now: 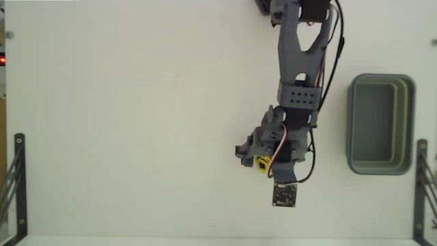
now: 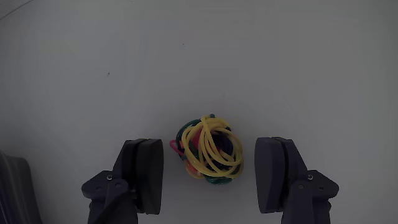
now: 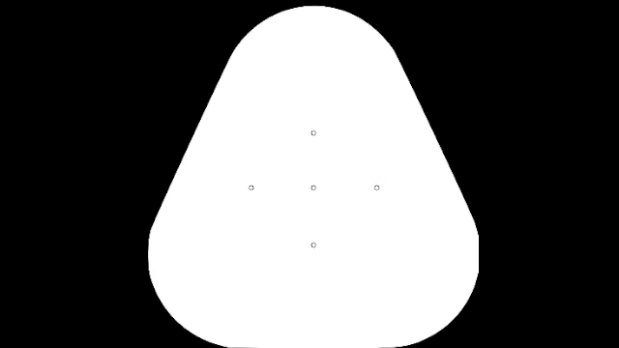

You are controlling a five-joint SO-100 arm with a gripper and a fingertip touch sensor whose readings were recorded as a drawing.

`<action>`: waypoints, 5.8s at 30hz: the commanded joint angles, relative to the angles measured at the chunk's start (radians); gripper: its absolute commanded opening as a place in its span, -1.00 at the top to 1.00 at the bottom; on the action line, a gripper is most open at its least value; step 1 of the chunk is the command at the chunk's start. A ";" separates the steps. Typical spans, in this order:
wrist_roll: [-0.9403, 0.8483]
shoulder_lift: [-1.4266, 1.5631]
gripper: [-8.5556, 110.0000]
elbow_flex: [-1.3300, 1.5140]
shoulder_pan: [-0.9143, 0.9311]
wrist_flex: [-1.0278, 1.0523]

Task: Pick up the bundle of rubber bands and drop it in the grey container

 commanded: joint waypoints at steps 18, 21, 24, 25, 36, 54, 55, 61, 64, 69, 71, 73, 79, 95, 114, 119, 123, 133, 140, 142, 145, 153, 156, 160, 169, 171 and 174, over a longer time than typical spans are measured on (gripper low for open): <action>0.005 0.033 -0.56 -0.003 0.016 -0.003; 0.005 0.033 -0.55 -0.003 0.016 -0.003; 0.005 0.033 -0.53 -0.003 0.016 -0.003; 0.005 0.033 -0.53 -0.003 0.016 -0.003; 0.005 0.033 -0.49 -0.003 0.016 -0.003; 0.005 0.033 -0.41 -0.003 0.016 -0.003; 0.005 0.033 -0.41 -0.003 0.016 -0.003; 0.005 0.033 -0.38 -0.003 0.016 -0.003; 0.005 0.033 -0.37 -0.003 0.016 -0.003; 0.005 0.033 -0.35 -0.003 0.016 -0.003; 0.005 0.033 -0.34 -0.003 0.016 -0.003; 0.005 0.033 -0.33 -0.003 0.016 -0.003; 0.005 0.033 -0.31 -0.003 0.016 -0.003; 0.005 0.033 -0.23 -0.003 0.016 -0.003; 0.005 0.033 -0.15 -0.003 0.016 -0.003; 0.005 0.033 -0.13 -0.003 0.016 -0.003; 0.005 0.033 -0.11 -0.003 0.016 -0.003; 0.005 0.033 -0.07 -0.003 0.016 -0.003; 0.005 0.033 -0.05 -0.003 0.016 -0.003; 0.005 0.033 -0.04 -0.003 0.016 -0.003; 0.005 0.033 -0.03 -0.003 0.016 -0.003; 0.005 0.033 0.01 -0.003 0.016 -0.003; 0.005 0.033 0.02 -0.003 0.016 -0.003; 0.005 0.033 0.04 -0.003 0.016 -0.003; 0.005 0.033 0.07 -0.003 0.016 -0.003; 0.005 0.033 0.09 -0.003 0.016 -0.003; 0.005 0.033 0.09 -0.003 0.016 -0.003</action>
